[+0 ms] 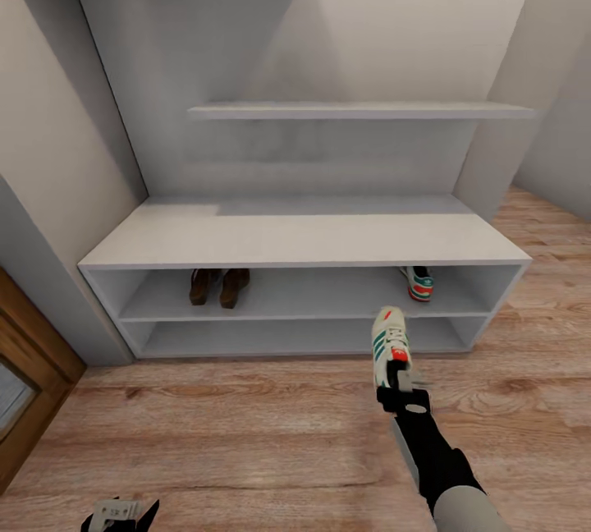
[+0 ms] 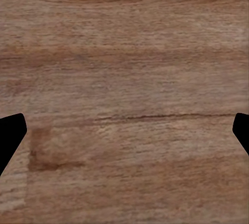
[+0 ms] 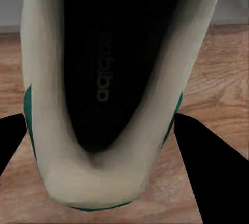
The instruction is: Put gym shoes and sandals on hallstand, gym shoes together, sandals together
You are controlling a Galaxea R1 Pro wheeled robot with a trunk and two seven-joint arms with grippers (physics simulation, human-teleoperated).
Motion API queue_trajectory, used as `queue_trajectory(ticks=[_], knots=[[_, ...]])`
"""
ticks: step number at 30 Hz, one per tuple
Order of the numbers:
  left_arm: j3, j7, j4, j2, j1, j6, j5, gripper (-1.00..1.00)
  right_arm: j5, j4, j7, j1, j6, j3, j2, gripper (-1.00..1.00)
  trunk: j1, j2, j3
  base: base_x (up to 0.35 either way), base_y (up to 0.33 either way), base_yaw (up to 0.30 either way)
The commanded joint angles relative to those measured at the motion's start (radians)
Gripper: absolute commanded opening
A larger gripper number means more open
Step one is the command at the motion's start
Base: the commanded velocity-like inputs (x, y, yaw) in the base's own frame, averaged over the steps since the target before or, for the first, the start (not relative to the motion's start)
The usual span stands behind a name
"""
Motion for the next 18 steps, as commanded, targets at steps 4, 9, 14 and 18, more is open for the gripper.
queue_trajectory(ticks=[4, 9, 14, 18], knots=[[0.009, -0.01, 0.001, -0.001, -0.001, 0.0, 0.0, 1.0, 0.013, -0.007, -0.002, -0.016, 0.045, -0.002, 0.039, -1.0, 0.0, 0.0, -0.001, 0.0, 0.0, 0.0], [0.006, -0.01, 0.002, -0.003, -0.001, 0.0, 0.0, 1.0, 0.013, -0.031, -0.004, -0.024, 0.058, 0.001, 0.055, -1.0, 0.0, 0.0, -0.001, 0.0, 0.0, 0.0], [-0.026, -0.009, 0.001, -0.004, -0.001, 0.0, 0.001, 1.0, 0.013, -0.048, -0.005, -0.037, 0.062, 0.002, 0.058, -1.0, 0.0, 0.0, -0.001, 0.0, 0.0, 0.0], [-0.034, -0.008, 0.0, -0.004, -0.001, 0.0, 0.001, 1.0, 0.013, -0.05, -0.004, -0.04, 0.063, 0.001, 0.058, -1.0, 0.0, 0.0, -0.001, 0.0, 0.0, 0.0]])
